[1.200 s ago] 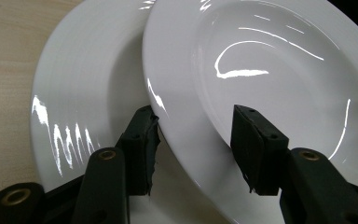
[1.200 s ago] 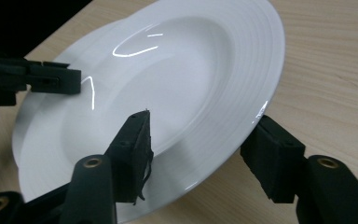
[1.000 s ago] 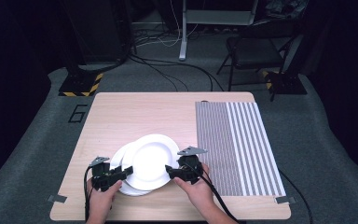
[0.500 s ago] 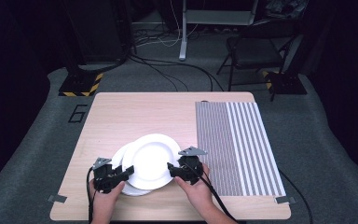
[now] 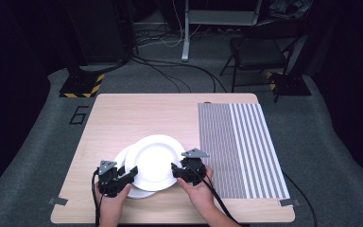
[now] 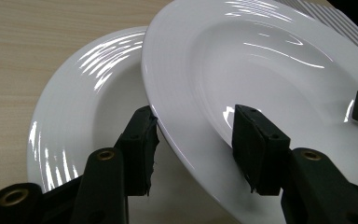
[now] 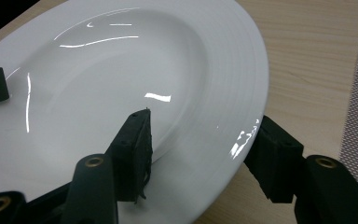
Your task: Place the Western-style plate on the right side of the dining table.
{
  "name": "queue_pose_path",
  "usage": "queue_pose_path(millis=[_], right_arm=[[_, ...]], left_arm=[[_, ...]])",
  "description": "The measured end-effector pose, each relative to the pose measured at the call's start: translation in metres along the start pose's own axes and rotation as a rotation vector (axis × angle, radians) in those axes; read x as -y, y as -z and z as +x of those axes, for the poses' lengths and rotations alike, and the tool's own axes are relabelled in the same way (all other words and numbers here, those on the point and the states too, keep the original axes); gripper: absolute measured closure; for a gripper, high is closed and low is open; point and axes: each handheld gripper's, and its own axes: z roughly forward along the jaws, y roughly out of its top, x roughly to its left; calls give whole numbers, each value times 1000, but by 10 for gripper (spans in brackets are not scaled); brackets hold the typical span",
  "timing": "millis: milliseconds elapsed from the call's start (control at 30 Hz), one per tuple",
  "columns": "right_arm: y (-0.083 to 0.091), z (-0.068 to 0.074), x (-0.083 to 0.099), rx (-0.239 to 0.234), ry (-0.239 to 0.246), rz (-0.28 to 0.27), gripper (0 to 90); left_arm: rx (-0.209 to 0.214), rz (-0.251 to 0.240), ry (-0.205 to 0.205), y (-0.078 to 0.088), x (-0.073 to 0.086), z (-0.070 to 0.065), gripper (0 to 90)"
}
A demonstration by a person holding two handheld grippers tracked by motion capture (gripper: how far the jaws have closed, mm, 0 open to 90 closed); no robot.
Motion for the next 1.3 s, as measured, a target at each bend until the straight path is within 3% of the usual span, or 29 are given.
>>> queue_pose_path(millis=[233,533,767,1300], right_arm=[[-1,-4,1,6,-24,0,433],[1,-6,2,42,-13,-19,434],[4,-10,0,38,-24,-30,434],[16,-22,-8,54,-47,-76,435]], left_arm=[[-11,-16,-16,1,-2,-7,510],[-25,-26,-19,-2,-3,-14,520],[-35,-48,-25,-4,-9,-21,527],[-7,-74,-36,-13,-22,-31,530]])
